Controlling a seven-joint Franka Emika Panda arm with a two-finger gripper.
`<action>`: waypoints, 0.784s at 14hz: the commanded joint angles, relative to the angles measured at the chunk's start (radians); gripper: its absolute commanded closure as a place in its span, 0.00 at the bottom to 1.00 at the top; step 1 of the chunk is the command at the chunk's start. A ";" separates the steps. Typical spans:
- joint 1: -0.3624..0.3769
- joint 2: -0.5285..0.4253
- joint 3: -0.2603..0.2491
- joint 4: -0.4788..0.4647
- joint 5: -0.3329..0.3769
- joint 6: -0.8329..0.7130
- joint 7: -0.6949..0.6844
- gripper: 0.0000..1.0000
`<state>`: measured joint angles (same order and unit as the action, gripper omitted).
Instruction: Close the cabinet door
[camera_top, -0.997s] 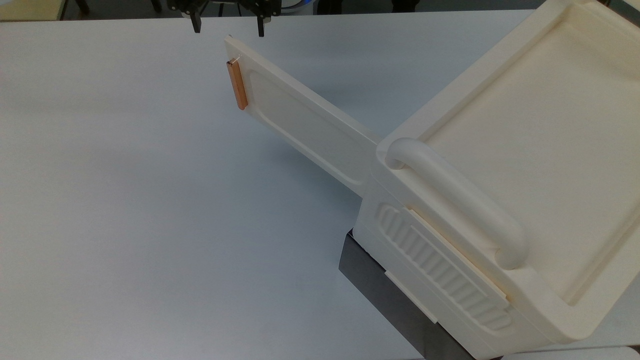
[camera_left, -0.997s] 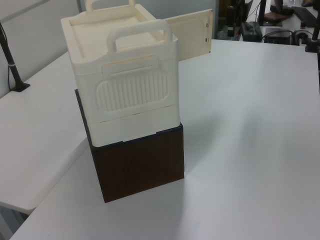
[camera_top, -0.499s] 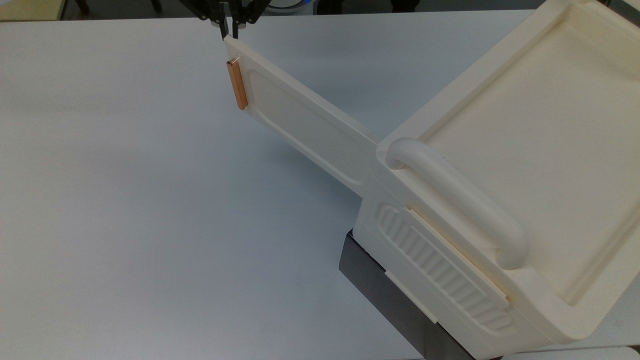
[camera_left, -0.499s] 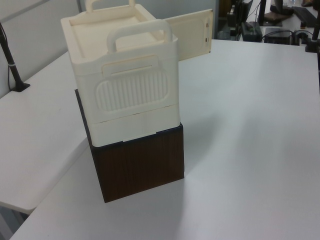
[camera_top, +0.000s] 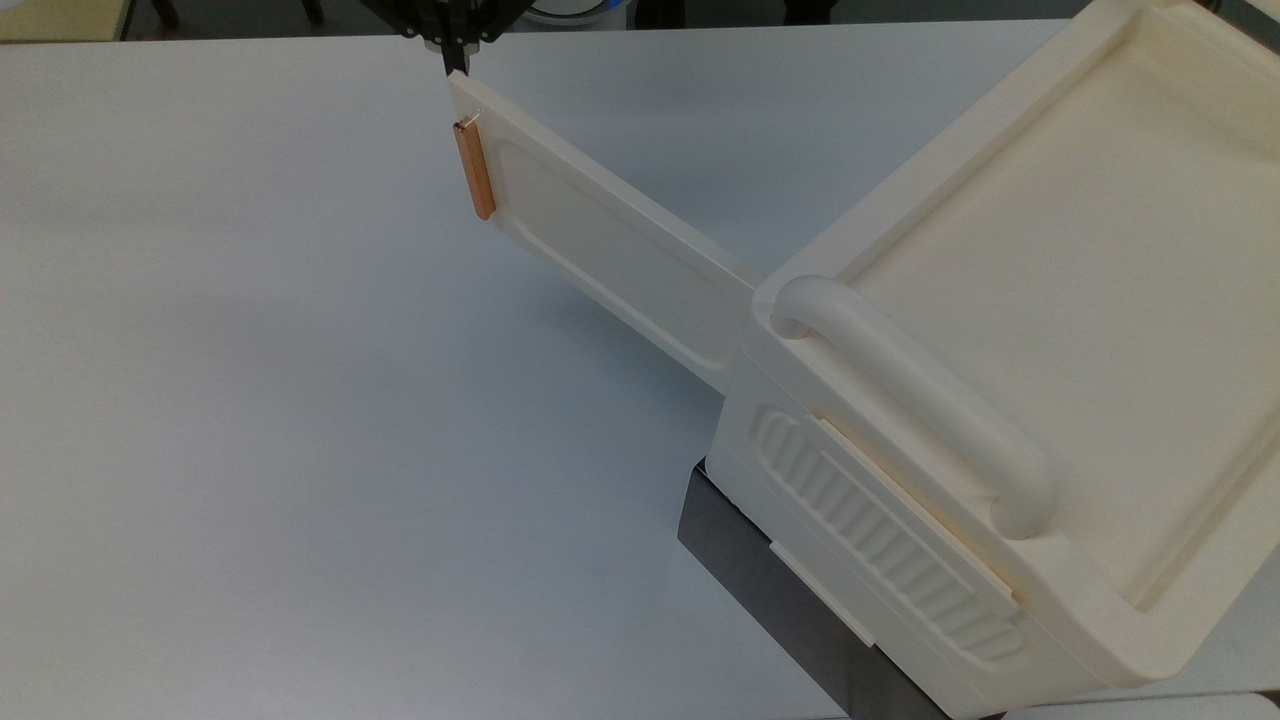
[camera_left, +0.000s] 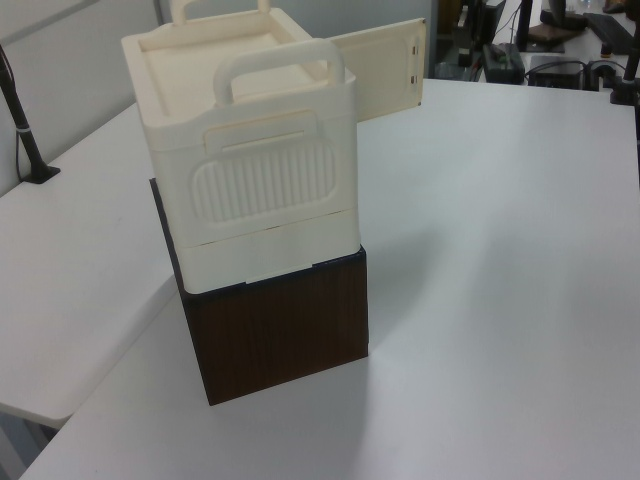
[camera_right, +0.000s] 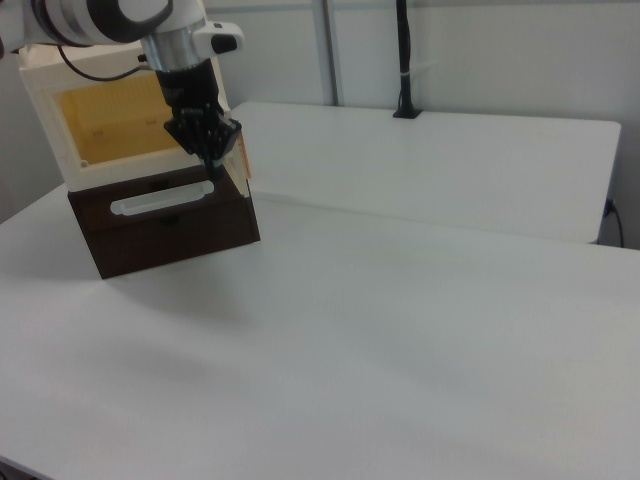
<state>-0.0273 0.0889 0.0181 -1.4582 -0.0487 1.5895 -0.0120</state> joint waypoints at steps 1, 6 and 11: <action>-0.006 -0.017 0.000 0.036 0.017 0.052 -0.017 1.00; -0.008 -0.012 -0.001 0.094 0.015 0.266 -0.003 1.00; -0.028 0.028 0.002 0.088 0.026 0.426 -0.002 1.00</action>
<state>-0.0408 0.0909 0.0175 -1.3570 -0.0485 1.9367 -0.0120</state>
